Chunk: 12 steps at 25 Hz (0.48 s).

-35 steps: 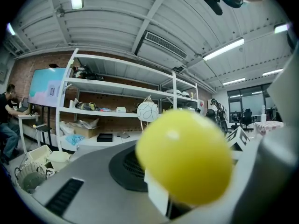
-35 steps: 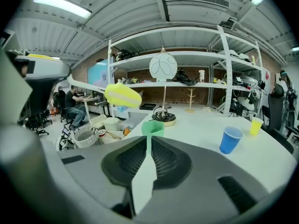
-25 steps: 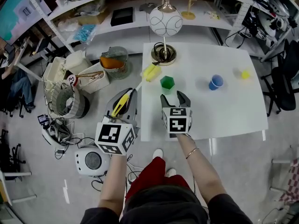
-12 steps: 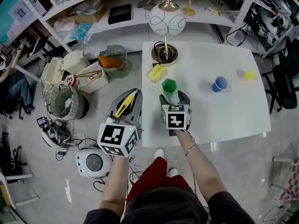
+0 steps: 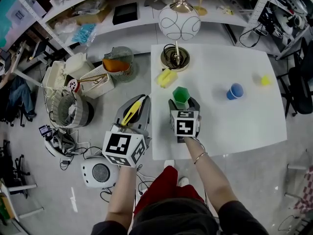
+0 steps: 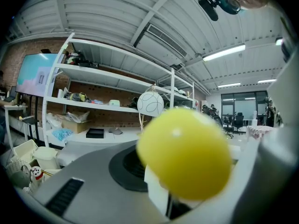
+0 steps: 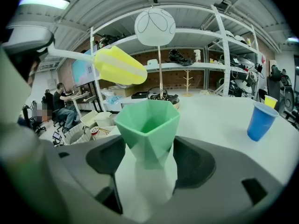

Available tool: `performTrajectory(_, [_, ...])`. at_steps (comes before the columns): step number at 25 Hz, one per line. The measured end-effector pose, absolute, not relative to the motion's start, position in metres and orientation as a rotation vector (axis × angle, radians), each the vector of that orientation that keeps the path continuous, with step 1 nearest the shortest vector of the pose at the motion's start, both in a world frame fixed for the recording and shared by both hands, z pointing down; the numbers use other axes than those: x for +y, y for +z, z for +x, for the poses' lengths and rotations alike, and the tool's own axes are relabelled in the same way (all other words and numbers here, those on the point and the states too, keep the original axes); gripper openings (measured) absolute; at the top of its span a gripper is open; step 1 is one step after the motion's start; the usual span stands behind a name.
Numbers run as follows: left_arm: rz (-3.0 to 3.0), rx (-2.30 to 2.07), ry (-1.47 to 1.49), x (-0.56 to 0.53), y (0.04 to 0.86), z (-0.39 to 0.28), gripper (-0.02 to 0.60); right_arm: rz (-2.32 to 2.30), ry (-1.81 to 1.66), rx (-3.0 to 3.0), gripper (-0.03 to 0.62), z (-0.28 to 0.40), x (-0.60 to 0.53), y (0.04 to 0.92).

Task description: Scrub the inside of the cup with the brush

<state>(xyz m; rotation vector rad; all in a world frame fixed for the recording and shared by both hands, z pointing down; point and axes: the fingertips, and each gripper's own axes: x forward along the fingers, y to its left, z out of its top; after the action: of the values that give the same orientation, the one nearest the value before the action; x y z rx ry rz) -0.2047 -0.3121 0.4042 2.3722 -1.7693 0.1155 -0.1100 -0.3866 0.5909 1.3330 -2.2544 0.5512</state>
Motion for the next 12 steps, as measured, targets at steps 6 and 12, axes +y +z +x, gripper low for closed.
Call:
performTrajectory(6, [2.394, -1.734, 0.127, -0.316, 0.406, -0.205, 0.046, 1.319, 0.509, -2.21, 0.307, -0.107, -0.392, 0.597])
performTrajectory(12, [2.451, -1.686, 0.118, -0.314, 0.393, -0.198, 0.045, 1.363, 0.468, -2.211, 0.305, -0.096, -0.39, 0.588])
